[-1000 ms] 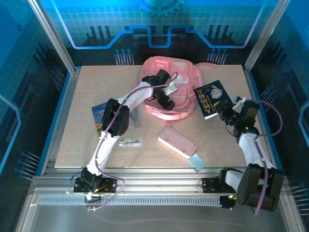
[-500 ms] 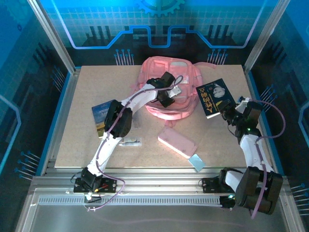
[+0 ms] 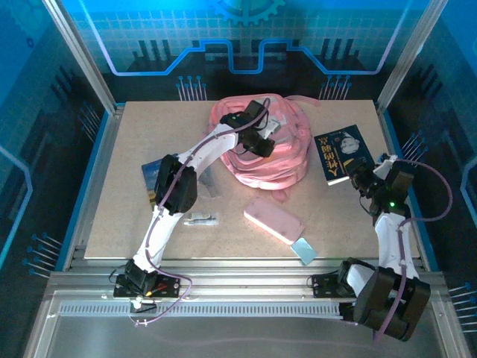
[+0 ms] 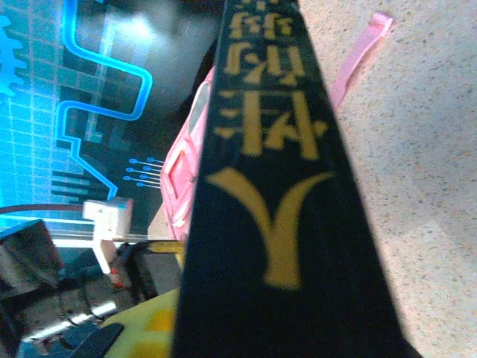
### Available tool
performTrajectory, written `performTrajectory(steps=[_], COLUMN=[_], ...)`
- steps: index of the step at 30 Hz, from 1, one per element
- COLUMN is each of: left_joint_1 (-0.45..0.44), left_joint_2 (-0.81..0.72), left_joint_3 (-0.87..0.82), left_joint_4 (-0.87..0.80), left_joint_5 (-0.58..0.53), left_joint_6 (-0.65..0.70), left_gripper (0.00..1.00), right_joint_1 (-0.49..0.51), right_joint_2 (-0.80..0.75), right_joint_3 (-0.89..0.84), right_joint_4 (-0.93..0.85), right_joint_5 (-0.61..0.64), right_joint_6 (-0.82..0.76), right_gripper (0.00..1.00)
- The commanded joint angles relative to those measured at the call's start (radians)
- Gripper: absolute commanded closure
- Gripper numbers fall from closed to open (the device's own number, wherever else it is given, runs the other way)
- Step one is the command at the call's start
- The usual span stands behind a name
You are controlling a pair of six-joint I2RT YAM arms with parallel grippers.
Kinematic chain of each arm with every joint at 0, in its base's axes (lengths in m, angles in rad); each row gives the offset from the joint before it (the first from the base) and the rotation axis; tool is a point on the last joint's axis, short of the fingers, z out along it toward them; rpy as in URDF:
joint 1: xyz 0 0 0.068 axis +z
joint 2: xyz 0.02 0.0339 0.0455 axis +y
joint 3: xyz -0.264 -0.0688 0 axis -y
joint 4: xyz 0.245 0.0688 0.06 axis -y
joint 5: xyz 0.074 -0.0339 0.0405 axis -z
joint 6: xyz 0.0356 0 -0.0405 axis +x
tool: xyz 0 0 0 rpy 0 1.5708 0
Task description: Pack books, pencil case, and school supplies into a backpack
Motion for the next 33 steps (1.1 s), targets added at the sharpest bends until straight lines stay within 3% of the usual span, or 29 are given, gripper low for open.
performTrajectory(steps=[1, 10, 16, 22, 29, 33], left_joint_1=[0.040, 0.127, 0.146, 0.145, 0.134, 0.133], left_joint_2=[-0.101, -0.089, -0.074, -0.078, -0.090, -0.089], left_joint_3=[0.097, 0.222, 0.240, 0.242, 0.234, 0.232], left_joint_4=[0.053, 0.179, 0.240, 0.244, 0.257, 0.266], left_joint_5=[0.120, 0.257, 0.342, 0.353, 0.364, 0.354], left_joint_6=[-0.153, -0.339, -0.442, -0.461, -0.474, -0.479], left_gripper=[1.00, 1.00, 1.00, 1.00, 1.00, 1.00], right_joint_1=[-0.015, 0.011, 0.203, 0.411, 0.556, 0.623], right_joint_2=[-0.046, -0.075, -0.024, 0.142, 0.433, 0.545], right_joint_3=[0.078, 0.044, -0.006, 0.018, 0.089, 0.168], right_joint_4=[-0.079, -0.089, 0.083, 0.286, 0.645, 0.749], right_joint_5=[-0.008, -0.046, -0.029, 0.048, 0.127, 0.138], right_joint_6=[-0.086, -0.080, 0.035, 0.104, 0.224, 0.283], right_gripper=[1.00, 1.00, 1.00, 1.00, 1.00, 1.00])
